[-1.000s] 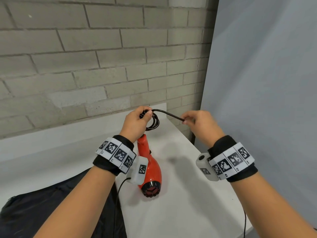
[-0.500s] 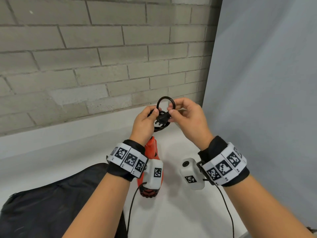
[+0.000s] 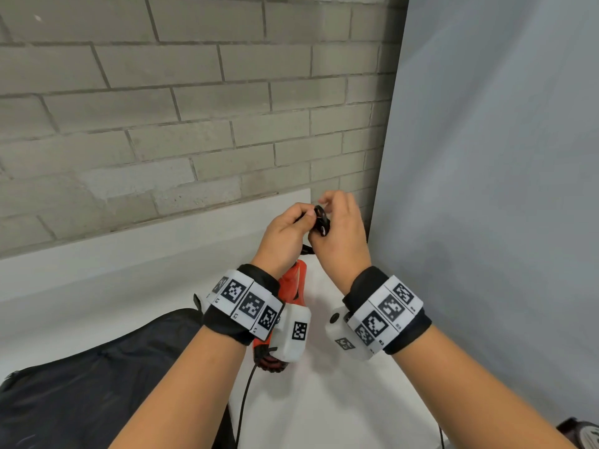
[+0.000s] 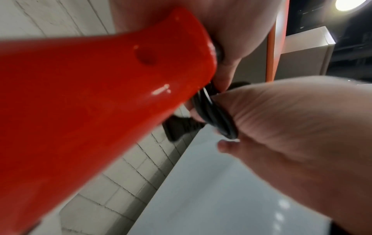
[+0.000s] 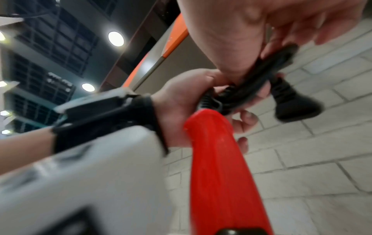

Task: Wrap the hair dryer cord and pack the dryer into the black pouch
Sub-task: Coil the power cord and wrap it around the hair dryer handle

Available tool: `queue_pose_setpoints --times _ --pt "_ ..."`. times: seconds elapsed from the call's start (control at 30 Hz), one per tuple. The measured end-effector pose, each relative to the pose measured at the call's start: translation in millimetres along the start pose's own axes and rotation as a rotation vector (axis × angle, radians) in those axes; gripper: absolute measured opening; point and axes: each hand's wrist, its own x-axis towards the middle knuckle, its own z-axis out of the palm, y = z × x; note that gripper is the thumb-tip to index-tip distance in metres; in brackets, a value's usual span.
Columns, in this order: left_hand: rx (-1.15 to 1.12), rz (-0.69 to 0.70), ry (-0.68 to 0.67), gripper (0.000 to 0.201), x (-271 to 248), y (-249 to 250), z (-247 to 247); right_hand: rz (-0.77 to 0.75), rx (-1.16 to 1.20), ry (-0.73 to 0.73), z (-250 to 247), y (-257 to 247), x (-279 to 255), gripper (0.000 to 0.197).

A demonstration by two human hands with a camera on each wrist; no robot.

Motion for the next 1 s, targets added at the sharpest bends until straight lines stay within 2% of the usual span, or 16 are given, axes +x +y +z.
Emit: queue_pose_setpoints --times 0.07,0.13,0.27,0.37,0.47,0.63,0.8,0.93,1.0 --pt "-0.001 0.005 -0.039 0.018 -3 2 1 0.117 0.169 -0.082 3 7 4 0.047" --pt "0.01 0.005 -0.051 0.02 -3 3 0 0.217 0.34 -0.238 4 10 6 0.049" --pt "-0.009 -0.008 -0.011 0.022 1 2 -10 0.16 0.454 -0.419 2 28 3 0.031" --pt "0.036 -0.003 0.073 0.025 7 0 -26 0.105 0.317 -0.523 -3 42 -4 0.027" --pt "0.022 -0.044 0.062 0.027 10 0 -37 0.072 0.084 -0.471 -5 49 -4 0.021" --pt "0.111 -0.009 -0.05 0.013 4 2 -41 0.065 -0.13 -0.334 -16 38 16 0.022" --pt "0.214 0.044 -0.05 0.019 3 3 -43 -0.241 -0.551 -0.169 -33 8 30 0.025" --pt "0.298 0.028 -0.112 0.02 1 7 -39 -0.392 -0.65 -0.064 -39 -9 30 0.023" --pt "0.319 0.04 -0.134 0.022 1 7 -36 -0.404 -0.669 -0.026 -38 -14 26 0.026"
